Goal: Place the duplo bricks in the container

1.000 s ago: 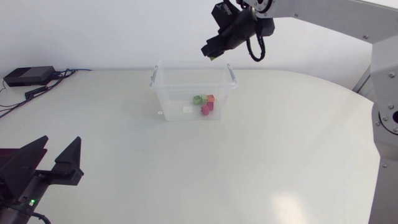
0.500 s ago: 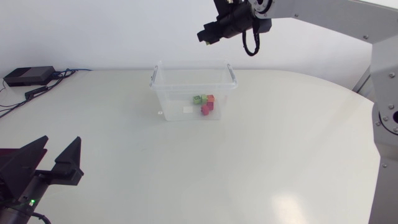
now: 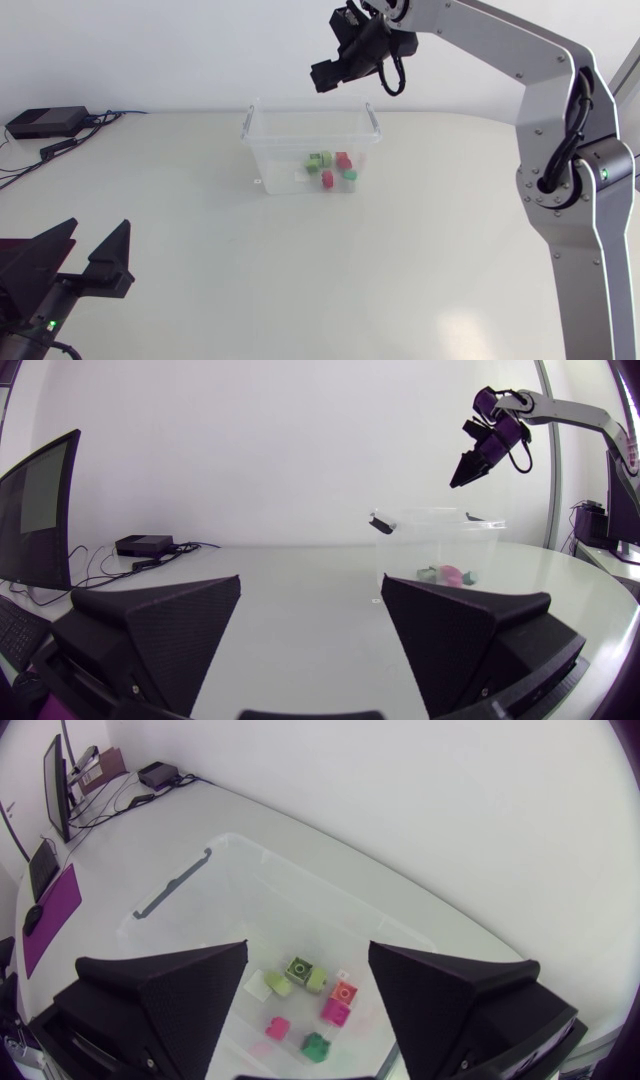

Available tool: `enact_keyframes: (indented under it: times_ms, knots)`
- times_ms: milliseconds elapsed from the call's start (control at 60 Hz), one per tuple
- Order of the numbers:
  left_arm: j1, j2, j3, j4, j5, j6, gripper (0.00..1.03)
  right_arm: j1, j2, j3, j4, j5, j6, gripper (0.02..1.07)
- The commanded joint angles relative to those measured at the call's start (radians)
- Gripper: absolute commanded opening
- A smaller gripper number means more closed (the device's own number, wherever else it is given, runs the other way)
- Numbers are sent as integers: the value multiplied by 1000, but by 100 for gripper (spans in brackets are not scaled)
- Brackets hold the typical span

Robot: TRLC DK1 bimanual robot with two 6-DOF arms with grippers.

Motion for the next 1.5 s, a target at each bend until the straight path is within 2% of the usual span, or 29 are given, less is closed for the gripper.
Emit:
enact_keyframes:
  times_ms: [0,467,833,1000,1483]
  knots:
    - [5,-11,-18,6,0,-6,99,8,0,47,-19,8,23,102]
    - [5,-11,-18,6,0,-6,99,2,-90,32,-116,18,60,102]
    - [5,-11,-18,6,0,-6,99,-8,-271,-155,-103,47,65,102]
    - [5,-11,-18,6,0,-6,99,-37,-368,-281,-68,50,54,102]
    - [5,-11,-18,6,0,-6,99,-170,-753,-858,206,51,17,102]
